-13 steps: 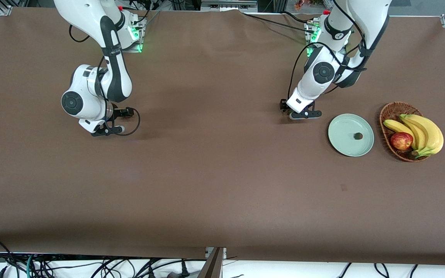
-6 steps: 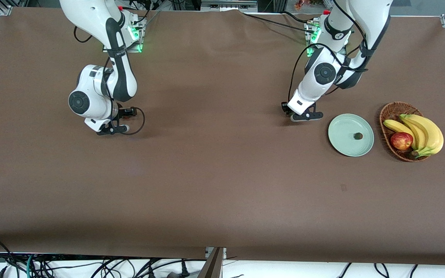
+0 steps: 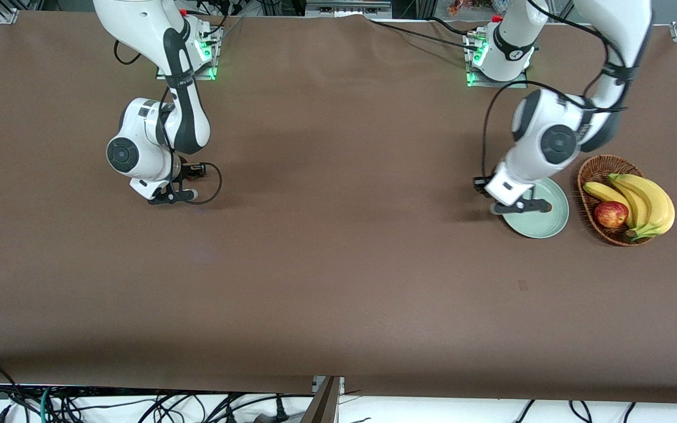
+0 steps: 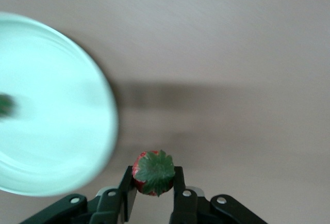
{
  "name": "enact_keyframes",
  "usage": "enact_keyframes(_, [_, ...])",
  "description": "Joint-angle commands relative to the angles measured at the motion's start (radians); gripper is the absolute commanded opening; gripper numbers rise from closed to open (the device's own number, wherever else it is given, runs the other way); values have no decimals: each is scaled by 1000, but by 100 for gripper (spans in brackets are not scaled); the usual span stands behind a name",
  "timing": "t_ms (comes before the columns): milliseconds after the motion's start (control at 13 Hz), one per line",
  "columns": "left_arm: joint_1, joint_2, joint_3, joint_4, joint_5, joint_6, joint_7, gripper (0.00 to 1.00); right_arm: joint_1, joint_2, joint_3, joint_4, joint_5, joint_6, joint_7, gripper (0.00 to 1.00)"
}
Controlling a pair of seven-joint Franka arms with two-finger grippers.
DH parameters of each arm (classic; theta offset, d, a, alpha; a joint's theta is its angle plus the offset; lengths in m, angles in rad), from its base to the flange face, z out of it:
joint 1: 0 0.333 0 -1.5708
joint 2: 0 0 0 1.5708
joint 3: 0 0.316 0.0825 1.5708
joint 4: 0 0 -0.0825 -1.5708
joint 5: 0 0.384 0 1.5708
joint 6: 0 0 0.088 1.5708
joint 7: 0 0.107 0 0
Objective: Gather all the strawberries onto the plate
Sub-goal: 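Carry the strawberry to the plate while the right gripper grasps the last, then release the strawberry on the plate while the right gripper sets another down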
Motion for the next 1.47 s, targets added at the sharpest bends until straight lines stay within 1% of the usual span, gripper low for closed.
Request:
enact_keyframes(0, [3, 3, 128, 8, -47, -22, 240, 23, 9, -24, 1, -26, 25, 5, -13, 26])
enact_keyframes(154, [4, 35, 191, 8, -59, 4, 355, 23, 6, -29, 1, 4, 26, 5, -7, 26])
enact_keyframes(231, [7, 58, 213, 8, -60, 41, 389, 23, 9, -28, 2, 45, 26, 4, 8, 26])
enact_keyframes(309, [9, 87, 216, 8, -61, 64, 400, 23, 11, -25, 4, 96, 26, -5, 36, 26])
enact_keyframes(463, [9, 133, 216, 6, -61, 116, 403, 24, 12, -3, 12, 219, 26, -65, 102, 26])
enact_keyframes(617, [10, 145, 217, 6, -61, 126, 413, 25, 9, 60, 71, 366, 41, -75, 178, 26])
enact_keyframes(694, [10, 144, 217, 6, -61, 126, 417, 28, 9, 101, 97, 450, 51, -75, 246, 26])
enact_keyframes(772, [10, 144, 217, 6, -61, 126, 426, 46, 8, 144, 141, 539, 81, -76, 322, 26])
enact_keyframes(849, [10, 144, 219, 8, -61, 126, 455, 99, 8, 193, 186, 625, 130, -70, 425, 27])
enact_keyframes(926, [10, 141, 224, 12, -61, 121, 469, 100, 9, 246, 220, 712, 172, -70, 517, 27])
enact_keyframes(1080, [10, 119, 227, 15, -61, 110, 469, 100, 11, 348, 301, 878, 195, -49, 730, 28])
enact_keyframes(1157, [10, 104, 231, 15, -61, 94, 469, 100, 11, 385, 355, 936, 195, 14, 825, 28])
enact_keyframes(1312, [10, 55, 236, 27, -71, 46, 468, 100, 11, 434, 491, 990, 192, 225, 999, 28])
enact_keyframes(1389, [10, 37, 240, 44, -88, 12, 468, 100, 20, 458, 537, 1004, 186, 325, 1065, 29])
